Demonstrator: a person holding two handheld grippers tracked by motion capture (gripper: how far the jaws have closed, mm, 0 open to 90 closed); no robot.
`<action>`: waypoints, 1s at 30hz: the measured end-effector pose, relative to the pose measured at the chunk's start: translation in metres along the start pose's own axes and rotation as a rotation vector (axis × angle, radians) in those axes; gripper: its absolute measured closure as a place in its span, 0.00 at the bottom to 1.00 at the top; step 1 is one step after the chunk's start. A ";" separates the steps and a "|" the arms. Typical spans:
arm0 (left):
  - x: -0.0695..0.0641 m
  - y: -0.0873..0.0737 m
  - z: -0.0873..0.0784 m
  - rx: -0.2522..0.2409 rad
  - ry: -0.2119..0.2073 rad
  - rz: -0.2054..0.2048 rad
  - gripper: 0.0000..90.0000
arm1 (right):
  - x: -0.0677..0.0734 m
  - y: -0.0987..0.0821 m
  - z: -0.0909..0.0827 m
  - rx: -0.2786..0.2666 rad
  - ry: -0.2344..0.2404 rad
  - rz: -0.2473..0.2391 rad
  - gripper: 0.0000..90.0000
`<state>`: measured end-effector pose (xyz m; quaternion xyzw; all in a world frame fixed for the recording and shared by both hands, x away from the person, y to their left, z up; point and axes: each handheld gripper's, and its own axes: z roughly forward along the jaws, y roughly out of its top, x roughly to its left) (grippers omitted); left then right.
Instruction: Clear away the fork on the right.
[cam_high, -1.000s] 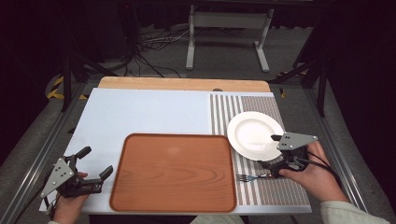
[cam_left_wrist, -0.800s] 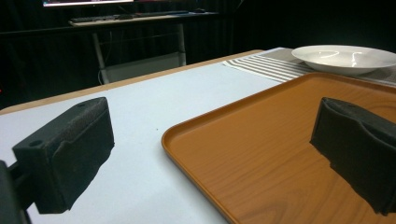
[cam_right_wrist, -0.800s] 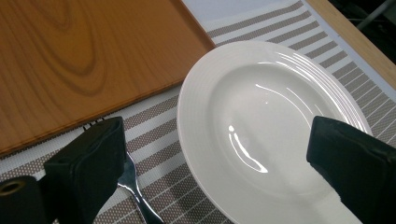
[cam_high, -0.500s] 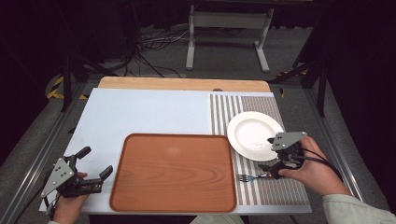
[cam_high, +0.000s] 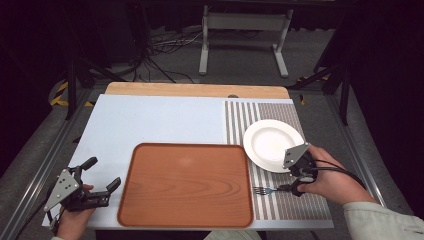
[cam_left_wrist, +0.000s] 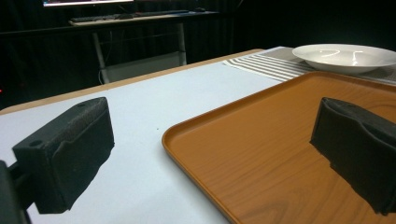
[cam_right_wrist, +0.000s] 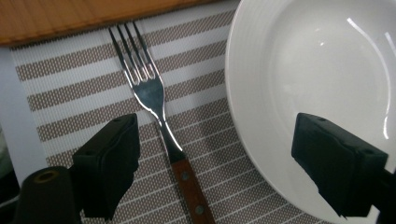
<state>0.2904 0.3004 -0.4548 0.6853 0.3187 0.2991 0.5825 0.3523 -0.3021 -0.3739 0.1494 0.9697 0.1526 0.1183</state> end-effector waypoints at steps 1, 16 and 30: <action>0.000 0.000 0.000 0.000 -0.001 0.000 0.00 | 0.000 0.000 0.002 0.022 0.006 -0.005 0.18; 0.001 0.000 0.000 -0.005 -0.008 -0.004 0.00 | 0.003 -0.003 0.016 0.155 0.083 -0.093 0.21; -0.001 0.001 -0.001 -0.008 -0.010 -0.002 0.00 | 0.009 0.000 0.028 0.234 0.125 -0.157 0.31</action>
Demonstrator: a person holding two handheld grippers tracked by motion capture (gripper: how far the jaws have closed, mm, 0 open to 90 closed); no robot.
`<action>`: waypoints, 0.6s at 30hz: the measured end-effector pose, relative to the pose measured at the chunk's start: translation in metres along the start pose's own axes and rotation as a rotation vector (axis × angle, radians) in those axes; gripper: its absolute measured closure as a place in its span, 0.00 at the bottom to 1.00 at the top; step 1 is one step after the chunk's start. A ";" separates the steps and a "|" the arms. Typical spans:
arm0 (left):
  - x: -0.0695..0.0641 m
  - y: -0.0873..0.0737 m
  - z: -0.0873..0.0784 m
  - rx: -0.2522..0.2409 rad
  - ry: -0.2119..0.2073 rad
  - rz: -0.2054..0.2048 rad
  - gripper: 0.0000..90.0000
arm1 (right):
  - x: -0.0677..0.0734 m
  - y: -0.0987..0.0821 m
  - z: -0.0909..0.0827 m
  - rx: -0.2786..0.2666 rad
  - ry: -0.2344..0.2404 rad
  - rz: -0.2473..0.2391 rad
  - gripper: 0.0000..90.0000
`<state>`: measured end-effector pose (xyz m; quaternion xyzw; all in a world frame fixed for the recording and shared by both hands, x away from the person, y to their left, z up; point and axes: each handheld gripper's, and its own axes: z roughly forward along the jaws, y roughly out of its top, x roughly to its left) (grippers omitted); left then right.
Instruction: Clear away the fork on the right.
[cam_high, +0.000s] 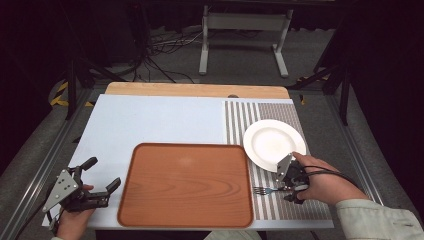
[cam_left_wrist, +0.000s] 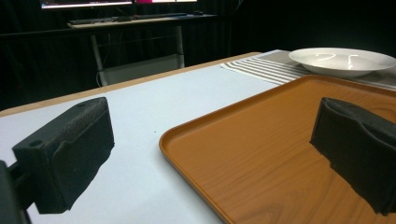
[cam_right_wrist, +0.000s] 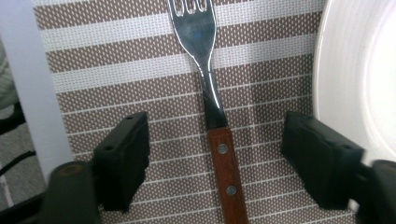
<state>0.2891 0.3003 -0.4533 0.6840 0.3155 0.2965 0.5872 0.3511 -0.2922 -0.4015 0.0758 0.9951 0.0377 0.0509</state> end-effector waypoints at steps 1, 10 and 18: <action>0.000 0.000 0.000 -0.001 0.000 -0.001 0.00 | 0.000 0.000 0.001 0.006 -0.005 -0.001 0.34; 0.001 -0.001 0.001 0.003 -0.003 -0.009 0.00 | -0.007 0.000 0.005 0.121 0.017 -0.040 0.61; 0.001 -0.001 0.001 0.010 -0.003 -0.011 0.00 | -0.008 0.009 0.009 0.169 0.046 -0.118 0.79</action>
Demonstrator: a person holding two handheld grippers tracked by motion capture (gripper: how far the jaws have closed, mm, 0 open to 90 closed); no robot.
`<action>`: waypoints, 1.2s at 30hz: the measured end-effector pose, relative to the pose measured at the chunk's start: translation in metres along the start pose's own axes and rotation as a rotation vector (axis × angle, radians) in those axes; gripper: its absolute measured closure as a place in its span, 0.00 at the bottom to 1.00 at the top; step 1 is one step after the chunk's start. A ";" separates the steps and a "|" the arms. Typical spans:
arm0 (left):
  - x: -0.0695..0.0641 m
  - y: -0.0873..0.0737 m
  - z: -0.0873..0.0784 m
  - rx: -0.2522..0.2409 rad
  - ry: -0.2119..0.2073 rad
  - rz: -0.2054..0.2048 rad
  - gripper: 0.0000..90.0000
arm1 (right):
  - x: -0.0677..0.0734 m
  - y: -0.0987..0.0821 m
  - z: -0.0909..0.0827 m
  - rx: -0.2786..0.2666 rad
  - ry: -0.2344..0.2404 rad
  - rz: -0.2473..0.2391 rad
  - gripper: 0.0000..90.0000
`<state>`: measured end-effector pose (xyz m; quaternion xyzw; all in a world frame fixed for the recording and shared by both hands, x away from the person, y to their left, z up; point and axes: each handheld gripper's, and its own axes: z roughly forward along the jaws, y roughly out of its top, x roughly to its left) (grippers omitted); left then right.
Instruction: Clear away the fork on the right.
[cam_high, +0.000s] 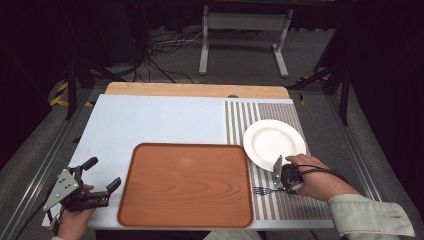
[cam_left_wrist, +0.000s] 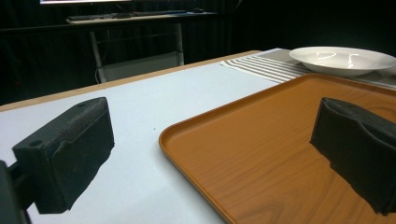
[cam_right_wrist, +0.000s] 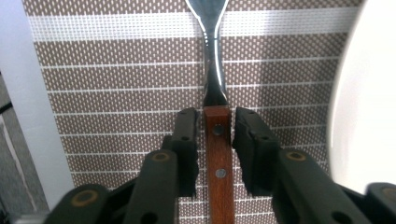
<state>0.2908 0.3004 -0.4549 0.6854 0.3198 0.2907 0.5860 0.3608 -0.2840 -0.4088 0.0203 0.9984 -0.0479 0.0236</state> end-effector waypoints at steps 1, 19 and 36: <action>0.000 0.000 0.000 0.001 -0.002 0.001 0.00 | 0.000 0.001 0.001 0.002 0.002 -0.004 0.80; 0.001 0.000 0.000 -0.004 0.001 -0.008 0.00 | 0.000 0.005 0.005 0.028 -0.010 -0.064 0.87; 0.001 0.001 -0.001 -0.007 0.005 -0.005 0.00 | -0.001 -0.004 -0.037 -0.055 -0.088 0.018 0.87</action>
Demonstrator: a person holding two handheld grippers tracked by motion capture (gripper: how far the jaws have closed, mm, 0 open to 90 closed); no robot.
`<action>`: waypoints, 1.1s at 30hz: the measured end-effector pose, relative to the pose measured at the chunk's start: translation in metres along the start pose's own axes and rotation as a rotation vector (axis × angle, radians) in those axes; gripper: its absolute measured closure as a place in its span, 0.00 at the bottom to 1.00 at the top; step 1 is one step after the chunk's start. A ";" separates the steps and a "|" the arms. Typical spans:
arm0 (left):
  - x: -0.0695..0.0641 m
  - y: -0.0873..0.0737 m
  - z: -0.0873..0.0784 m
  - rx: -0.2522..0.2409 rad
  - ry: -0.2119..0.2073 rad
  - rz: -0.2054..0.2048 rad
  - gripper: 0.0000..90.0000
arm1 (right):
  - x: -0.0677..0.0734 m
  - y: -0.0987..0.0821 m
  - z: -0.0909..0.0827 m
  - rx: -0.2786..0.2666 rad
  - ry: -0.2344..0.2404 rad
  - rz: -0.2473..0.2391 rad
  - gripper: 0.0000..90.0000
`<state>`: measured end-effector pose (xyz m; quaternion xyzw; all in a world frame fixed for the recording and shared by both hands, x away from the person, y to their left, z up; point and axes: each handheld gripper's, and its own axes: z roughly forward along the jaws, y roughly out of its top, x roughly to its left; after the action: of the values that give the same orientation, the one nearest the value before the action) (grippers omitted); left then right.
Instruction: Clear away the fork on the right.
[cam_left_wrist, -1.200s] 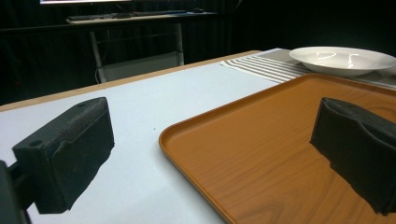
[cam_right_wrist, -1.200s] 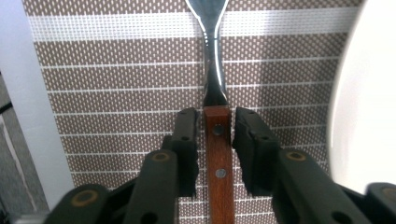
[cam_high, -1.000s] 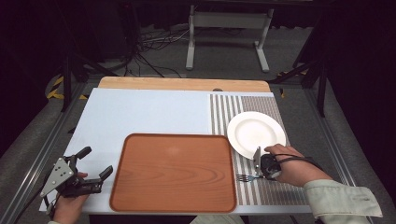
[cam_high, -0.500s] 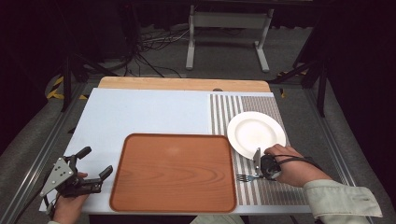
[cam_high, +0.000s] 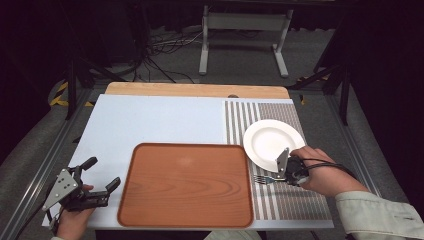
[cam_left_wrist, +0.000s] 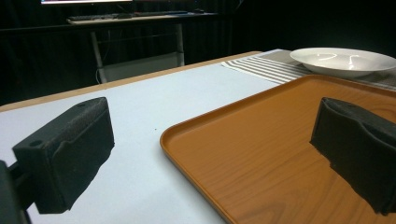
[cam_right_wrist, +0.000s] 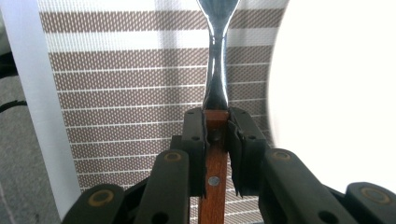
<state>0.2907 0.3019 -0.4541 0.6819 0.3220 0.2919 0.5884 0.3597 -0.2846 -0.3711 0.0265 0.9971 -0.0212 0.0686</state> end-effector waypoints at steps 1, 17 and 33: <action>0.000 0.000 0.000 0.000 0.001 0.002 0.00 | 0.000 0.000 -0.002 0.000 -0.008 0.008 0.87; 0.000 0.000 0.000 0.002 0.001 0.002 0.00 | -0.007 0.007 -0.032 -0.113 -0.036 0.163 0.87; 0.000 0.000 0.000 -0.001 0.004 0.000 0.00 | -0.008 0.030 -0.046 -0.238 -0.018 0.468 0.87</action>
<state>0.2908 0.3023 -0.4541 0.6810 0.3231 0.2934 0.5881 0.3628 -0.2527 -0.3256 0.2477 0.9587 0.1123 0.0831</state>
